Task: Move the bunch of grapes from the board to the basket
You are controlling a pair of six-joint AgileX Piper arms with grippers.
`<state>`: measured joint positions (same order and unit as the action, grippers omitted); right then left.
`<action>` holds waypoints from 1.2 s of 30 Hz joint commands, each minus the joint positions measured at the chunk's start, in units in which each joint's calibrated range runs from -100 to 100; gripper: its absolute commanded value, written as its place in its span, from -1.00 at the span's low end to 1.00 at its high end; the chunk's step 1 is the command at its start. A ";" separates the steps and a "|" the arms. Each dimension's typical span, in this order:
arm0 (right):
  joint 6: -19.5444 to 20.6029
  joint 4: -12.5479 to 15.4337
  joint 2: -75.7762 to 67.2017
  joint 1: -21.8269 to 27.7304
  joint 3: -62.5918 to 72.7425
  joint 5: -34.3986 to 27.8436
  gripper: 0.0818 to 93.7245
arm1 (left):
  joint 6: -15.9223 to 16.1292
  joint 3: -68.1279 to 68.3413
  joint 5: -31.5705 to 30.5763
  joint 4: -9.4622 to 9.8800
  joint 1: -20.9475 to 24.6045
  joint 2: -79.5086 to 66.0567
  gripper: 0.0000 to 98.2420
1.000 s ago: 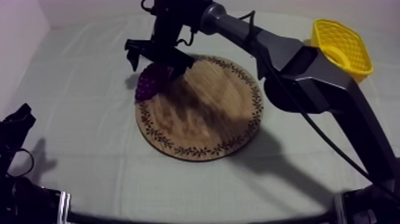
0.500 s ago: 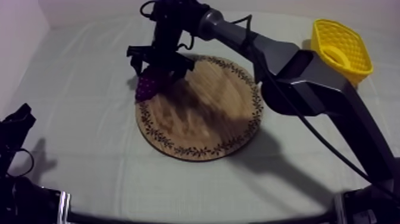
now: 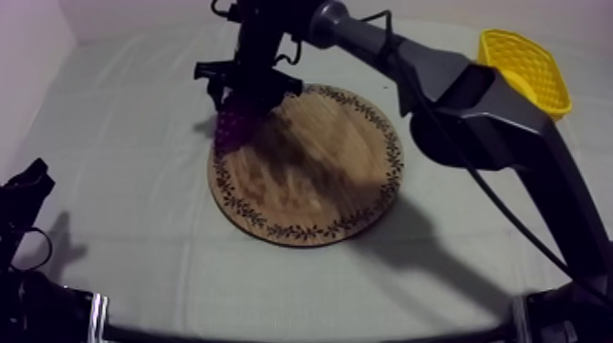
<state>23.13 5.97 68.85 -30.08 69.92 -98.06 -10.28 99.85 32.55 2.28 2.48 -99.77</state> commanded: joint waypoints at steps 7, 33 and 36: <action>-2.31 -0.83 -15.34 2.60 -19.62 0.42 -0.57 | 0.00 0.04 0.03 -0.01 0.01 0.03 -1.00; -9.71 1.42 -46.47 29.22 -44.98 0.74 -0.55 | 0.00 0.04 0.03 -0.01 0.01 0.03 -1.00; -10.76 0.56 -47.14 32.40 -46.40 0.88 -0.56 | 0.00 0.04 0.03 -0.01 0.01 0.03 -1.00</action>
<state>12.75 6.75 21.69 -0.79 24.02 -97.15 -10.28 99.85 32.55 2.28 2.48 -99.77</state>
